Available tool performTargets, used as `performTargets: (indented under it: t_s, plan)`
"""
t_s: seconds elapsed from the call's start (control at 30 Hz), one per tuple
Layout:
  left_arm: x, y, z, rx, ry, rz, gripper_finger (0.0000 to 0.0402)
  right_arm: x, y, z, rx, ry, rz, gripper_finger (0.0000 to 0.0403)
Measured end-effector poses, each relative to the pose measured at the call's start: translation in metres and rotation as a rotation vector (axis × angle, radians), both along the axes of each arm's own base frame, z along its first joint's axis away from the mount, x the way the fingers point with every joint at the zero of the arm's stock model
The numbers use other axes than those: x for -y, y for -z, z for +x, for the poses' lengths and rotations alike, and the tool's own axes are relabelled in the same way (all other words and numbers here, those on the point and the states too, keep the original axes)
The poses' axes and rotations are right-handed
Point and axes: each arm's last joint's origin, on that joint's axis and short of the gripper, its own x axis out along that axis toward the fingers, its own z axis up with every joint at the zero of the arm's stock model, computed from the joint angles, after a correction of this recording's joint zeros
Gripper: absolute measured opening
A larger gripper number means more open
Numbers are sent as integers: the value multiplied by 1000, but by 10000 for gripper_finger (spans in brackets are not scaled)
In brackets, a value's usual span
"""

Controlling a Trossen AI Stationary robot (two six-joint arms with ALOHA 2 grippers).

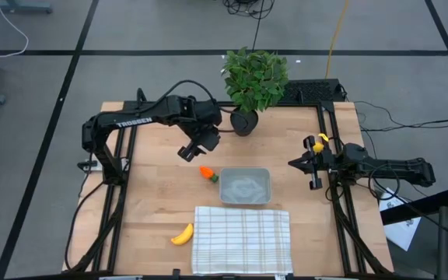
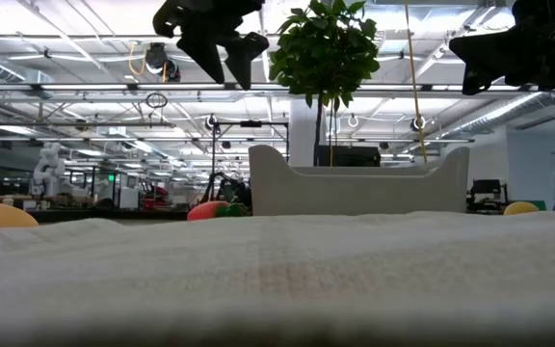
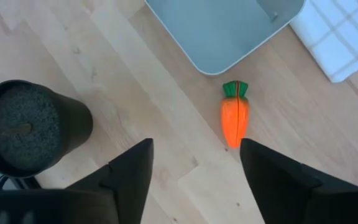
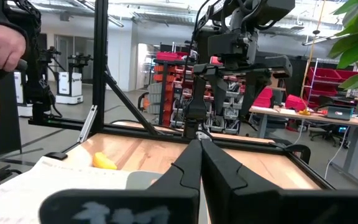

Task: Pick and placing Produce into tupperware
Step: Put the carrot into the bin

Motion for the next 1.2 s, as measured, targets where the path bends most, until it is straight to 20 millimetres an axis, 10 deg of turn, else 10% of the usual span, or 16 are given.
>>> performTargets:
  t_s: [0.83, 1.2]
  plan:
    - [3, 0, 2, 12, -18, -56, 269, 0, 0, 0, -1, 0, 0, 0]
    - [6, 39, 25, -120, -1, -123, 282, 0, 1, 0, -12, 0, 1, 0]
